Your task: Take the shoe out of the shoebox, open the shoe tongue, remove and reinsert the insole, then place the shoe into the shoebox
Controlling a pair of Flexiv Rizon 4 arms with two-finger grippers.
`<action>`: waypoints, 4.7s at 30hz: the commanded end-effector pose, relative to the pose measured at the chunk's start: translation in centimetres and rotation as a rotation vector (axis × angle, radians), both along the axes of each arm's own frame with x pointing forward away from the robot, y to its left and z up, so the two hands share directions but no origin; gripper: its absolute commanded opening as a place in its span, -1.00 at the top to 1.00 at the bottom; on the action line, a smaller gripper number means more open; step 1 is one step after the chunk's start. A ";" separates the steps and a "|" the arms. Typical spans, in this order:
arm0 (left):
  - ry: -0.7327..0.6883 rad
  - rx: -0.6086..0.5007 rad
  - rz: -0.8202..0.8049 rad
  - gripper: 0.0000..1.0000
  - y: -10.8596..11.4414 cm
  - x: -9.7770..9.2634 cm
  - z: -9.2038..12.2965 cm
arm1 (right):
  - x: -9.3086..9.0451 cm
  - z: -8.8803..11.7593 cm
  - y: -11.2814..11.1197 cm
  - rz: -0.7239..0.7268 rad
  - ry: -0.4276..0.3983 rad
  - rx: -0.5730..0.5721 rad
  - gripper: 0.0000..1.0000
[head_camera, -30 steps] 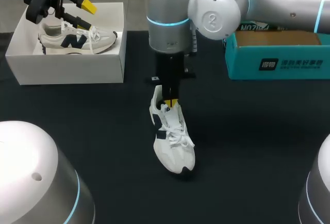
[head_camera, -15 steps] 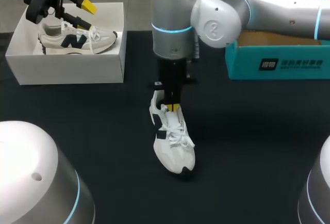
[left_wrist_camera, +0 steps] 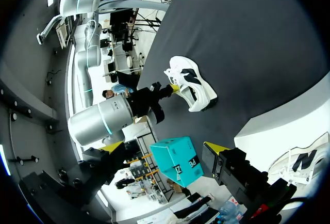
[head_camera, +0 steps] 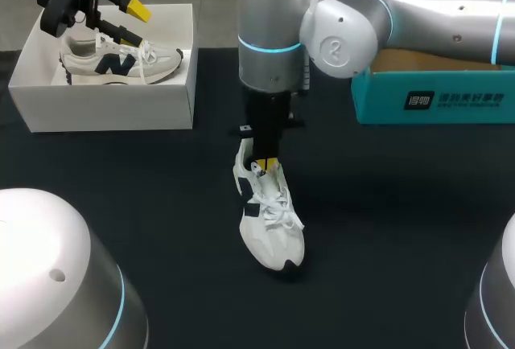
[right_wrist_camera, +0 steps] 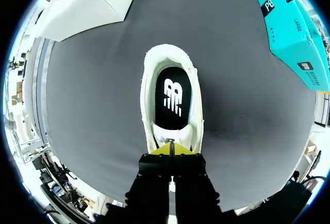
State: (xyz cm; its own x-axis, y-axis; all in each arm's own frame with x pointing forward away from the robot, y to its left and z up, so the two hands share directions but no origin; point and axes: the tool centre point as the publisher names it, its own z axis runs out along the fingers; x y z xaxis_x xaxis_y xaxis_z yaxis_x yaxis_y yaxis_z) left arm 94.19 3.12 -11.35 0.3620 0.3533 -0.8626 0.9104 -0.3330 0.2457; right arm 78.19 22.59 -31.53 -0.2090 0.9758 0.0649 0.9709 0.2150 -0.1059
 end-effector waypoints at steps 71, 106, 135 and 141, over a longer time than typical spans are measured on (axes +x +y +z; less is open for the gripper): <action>-0.001 0.004 0.000 -1.00 0.0 0.0 0.0 | 6.9 1.8 -2.2 1.074 -0.290 -0.081 -1.00; -0.001 0.004 0.000 -1.00 0.0 0.0 0.0 | 12.2 -3.2 1.6 1.496 -0.257 0.034 -1.00; -0.001 0.004 0.000 -1.00 0.0 0.0 0.0 | 11.6 -6.8 -0.1 1.454 -0.126 0.033 1.00; -0.001 0.004 0.000 -1.00 0.0 0.0 0.0 | 10.9 -4.7 -1.4 1.417 -0.160 0.038 1.00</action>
